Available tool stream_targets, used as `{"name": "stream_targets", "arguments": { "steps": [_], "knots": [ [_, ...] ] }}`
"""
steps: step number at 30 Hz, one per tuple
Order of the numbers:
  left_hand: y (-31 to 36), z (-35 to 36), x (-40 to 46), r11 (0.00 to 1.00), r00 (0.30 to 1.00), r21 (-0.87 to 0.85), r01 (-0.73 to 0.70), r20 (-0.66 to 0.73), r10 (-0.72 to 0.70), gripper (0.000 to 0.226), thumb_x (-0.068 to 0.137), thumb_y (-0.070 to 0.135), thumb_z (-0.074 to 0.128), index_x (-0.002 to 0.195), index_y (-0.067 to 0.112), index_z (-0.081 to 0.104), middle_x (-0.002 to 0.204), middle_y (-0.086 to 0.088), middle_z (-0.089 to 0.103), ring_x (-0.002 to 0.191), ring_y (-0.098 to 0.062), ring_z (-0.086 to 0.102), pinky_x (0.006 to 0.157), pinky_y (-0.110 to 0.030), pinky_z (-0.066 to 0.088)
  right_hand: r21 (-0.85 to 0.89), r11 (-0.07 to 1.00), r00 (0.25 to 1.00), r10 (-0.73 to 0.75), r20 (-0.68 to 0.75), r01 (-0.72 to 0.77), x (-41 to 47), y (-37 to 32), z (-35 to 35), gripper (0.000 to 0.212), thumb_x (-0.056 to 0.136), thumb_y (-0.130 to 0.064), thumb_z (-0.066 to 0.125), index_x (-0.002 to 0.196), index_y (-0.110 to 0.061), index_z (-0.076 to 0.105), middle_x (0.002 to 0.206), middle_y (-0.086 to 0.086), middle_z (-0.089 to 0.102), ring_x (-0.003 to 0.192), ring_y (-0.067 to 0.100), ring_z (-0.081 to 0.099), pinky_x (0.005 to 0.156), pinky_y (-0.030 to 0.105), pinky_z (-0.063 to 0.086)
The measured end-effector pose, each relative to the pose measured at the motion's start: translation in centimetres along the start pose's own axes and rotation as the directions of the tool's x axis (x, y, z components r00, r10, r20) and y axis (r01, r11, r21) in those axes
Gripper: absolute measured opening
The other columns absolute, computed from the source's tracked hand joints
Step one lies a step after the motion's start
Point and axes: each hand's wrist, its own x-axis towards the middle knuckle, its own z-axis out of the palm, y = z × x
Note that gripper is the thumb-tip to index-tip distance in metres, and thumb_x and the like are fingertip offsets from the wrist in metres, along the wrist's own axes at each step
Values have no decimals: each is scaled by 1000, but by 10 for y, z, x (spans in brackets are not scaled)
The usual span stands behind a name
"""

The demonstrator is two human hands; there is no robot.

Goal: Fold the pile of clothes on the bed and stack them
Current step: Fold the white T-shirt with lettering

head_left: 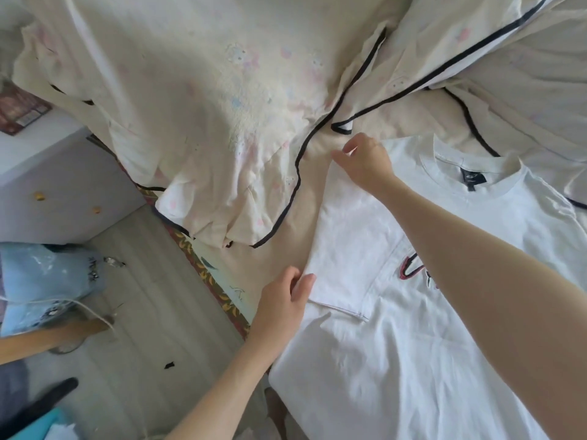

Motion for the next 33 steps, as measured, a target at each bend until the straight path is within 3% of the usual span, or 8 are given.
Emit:
{"name": "stream_targets", "arguments": {
  "steps": [6,12,16,19,22,25,29,33],
  "knots": [
    [-19,-4,0,1000,1000,3,-12,-8,12,27,97,29,48,72,20,42,55,8,36,50,-5,38,49,-18,31,223,973,998,68,2,-67,15,3,9,10,91,-20,57,85,-13,60,65,-7,49,58,7,45,43,16,34],
    [-18,-12,-3,980,1000,198,-1,-16,4,15,96,30,50,107,20,51,92,14,52,82,2,53,71,-14,44,-31,983,948,-184,-259,182,-36,19,6,33,96,-25,50,125,-8,54,127,9,54,119,26,47,98,37,36],
    [2,-1,-7,798,927,534,-279,-68,370,34,88,11,59,121,6,55,121,-8,54,111,-25,53,90,-40,49,-197,932,915,-344,-211,305,-110,60,19,45,95,-15,51,138,-5,45,146,17,40,138,34,33,113,48,24],
    [13,17,1,575,843,658,-486,180,507,44,87,12,57,130,6,54,142,-18,44,133,-38,40,105,-50,35,-261,921,944,-318,-83,287,-144,101,30,49,95,-14,53,142,-7,40,151,16,31,141,36,25,115,50,14],
    [11,25,10,431,874,763,-481,382,300,58,98,30,42,150,19,20,158,-12,5,144,-37,4,116,-51,6,-289,935,971,-231,-61,204,-166,136,27,48,98,-20,48,145,-15,37,154,10,25,144,30,19,116,45,8],
    [5,28,15,277,908,865,-419,392,148,58,101,42,13,149,27,-16,151,-3,-32,141,-29,-27,114,-45,-17,-313,935,984,-179,-4,169,-189,164,17,50,97,-20,47,146,-19,35,156,8,22,145,27,16,117,44,5],
    [32,49,6,365,944,873,-323,270,189,56,100,38,25,151,21,14,159,-9,-3,146,-30,-7,112,-48,-15,-287,957,999,-41,4,41,-228,206,-5,56,98,-23,45,149,-21,24,158,5,14,147,24,8,117,42,-1],
    [57,100,-2,365,910,835,-413,358,210,58,100,37,29,152,24,6,159,-8,-10,146,-28,-12,113,-52,-10,-209,973,983,65,-171,-101,-266,255,-40,47,91,-15,60,136,-8,49,145,15,42,137,33,36,113,53,21]
  ]
}}
